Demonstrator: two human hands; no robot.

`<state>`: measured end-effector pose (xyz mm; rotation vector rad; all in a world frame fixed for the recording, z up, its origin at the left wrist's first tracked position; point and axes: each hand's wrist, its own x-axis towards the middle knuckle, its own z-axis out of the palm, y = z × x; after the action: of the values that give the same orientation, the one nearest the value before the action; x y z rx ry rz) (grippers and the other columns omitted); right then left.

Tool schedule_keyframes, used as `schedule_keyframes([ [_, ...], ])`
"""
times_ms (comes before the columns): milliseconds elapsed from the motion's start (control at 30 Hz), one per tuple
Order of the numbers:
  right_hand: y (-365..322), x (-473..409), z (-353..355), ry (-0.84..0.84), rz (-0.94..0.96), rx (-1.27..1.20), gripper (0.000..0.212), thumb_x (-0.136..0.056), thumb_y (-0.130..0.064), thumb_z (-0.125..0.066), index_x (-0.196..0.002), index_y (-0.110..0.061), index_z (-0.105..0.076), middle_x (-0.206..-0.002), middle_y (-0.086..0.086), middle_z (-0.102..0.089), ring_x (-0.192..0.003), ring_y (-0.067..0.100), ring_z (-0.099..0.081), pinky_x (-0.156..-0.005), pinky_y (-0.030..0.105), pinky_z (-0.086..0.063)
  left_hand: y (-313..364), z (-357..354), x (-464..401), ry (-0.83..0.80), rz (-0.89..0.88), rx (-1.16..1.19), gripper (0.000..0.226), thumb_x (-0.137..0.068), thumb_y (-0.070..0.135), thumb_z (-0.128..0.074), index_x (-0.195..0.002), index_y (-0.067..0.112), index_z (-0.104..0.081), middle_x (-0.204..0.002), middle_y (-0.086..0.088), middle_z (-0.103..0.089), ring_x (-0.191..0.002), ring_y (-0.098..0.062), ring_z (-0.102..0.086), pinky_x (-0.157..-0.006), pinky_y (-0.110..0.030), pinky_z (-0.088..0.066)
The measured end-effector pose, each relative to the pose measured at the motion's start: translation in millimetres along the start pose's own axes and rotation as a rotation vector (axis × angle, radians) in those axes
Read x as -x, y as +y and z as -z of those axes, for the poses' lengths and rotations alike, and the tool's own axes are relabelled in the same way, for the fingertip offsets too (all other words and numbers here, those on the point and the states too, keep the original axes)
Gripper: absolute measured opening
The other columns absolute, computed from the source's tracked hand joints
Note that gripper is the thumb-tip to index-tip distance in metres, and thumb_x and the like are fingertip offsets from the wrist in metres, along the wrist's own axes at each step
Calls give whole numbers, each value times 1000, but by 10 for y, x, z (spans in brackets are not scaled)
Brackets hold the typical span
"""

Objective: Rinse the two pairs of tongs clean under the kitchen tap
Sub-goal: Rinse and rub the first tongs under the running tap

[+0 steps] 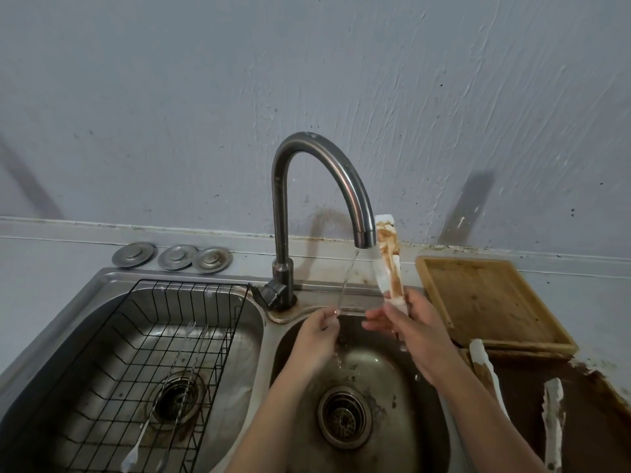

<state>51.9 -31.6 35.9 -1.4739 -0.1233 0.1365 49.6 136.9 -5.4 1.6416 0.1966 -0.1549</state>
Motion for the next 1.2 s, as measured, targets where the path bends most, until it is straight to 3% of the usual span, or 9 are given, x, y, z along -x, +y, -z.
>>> schedule_keyframes([
  [67,18,-93,-133,32,5,166,17,-92,-15,-51,-108,-13,-48,-70,7,-68,-53,16,-62,-50,24,-53,27,16,41,2,29,181,26,-96,14,-45,-118,12,-59,-96,0,-64,-80,-9,-57,-68,-21,-44],
  [133,76,-161,-241,79,-15,336,18,-91,-17,-54,-107,-20,-48,-65,1,-60,-47,6,-53,-44,18,-45,55,42,55,27,14,297,25,-95,8,-45,-105,18,-65,-91,2,-66,-79,-11,-56,-66,-23,-43],
  [300,238,-187,-461,-65,-104,329,31,-84,2,-50,-99,-25,-50,-67,1,-56,-55,10,-48,-49,24,-38,95,47,83,4,-29,412,26,-92,4,-50,-111,12,-65,-83,-4,-70,-70,-18,-57,-64,-27,-46],
  [400,300,-173,-531,-121,-131,220,23,-90,-4,-45,-104,-21,-51,-61,-5,-57,-48,4,-46,-44,17,-38,72,63,128,-34,-56,469,29,-91,1,-49,-113,13,-65,-65,-5,-65,-54,-16,-57,-53,-25,-49],
  [633,389,-119,-596,-162,-87,327,28,-92,-11,-39,-103,-32,-54,-76,1,-60,-67,12,-54,-56,24,-43,-71,69,145,15,-51,562,41,-84,-12,-54,-104,22,-64,-86,8,-77,-79,-15,-67,-64,-24,-54],
  [767,419,-50,-582,-156,-76,306,39,-86,-7,-37,-108,-32,-57,-93,2,-67,-79,9,-61,-64,21,-45,-154,52,146,33,-67,571,49,-71,-18,-65,-110,11,-61,-90,-5,-75,-81,-14,-72,-67,-23,-57],
  [900,405,-18,-546,-169,-54,325,42,-90,-1,-35,-119,-22,-57,-100,2,-70,-94,12,-65,-79,26,-53,-211,11,149,56,-95,474,46,-70,-9,-73,-111,9,-62,-88,-8,-75,-80,-17,-72,-71,-29,-58],
  [1067,352,-5,-528,-152,7,416,33,-94,-9,-40,-116,-25,-59,-79,14,-66,-66,12,-56,-58,24,-45,-166,-15,112,50,-116,531,23,-81,-3,-64,-101,8,-66,-60,-5,-70,-44,-14,-59,-46,-23,-50],
  [1200,325,0,-501,-169,23,407,31,-93,-10,-42,-112,-25,-62,-66,4,-62,-61,11,-56,-56,20,-45,-185,-31,115,38,-100,622,24,-81,-9,-59,-101,3,-64,-57,-7,-68,-37,-15,-54,-42,-22,-46],
])
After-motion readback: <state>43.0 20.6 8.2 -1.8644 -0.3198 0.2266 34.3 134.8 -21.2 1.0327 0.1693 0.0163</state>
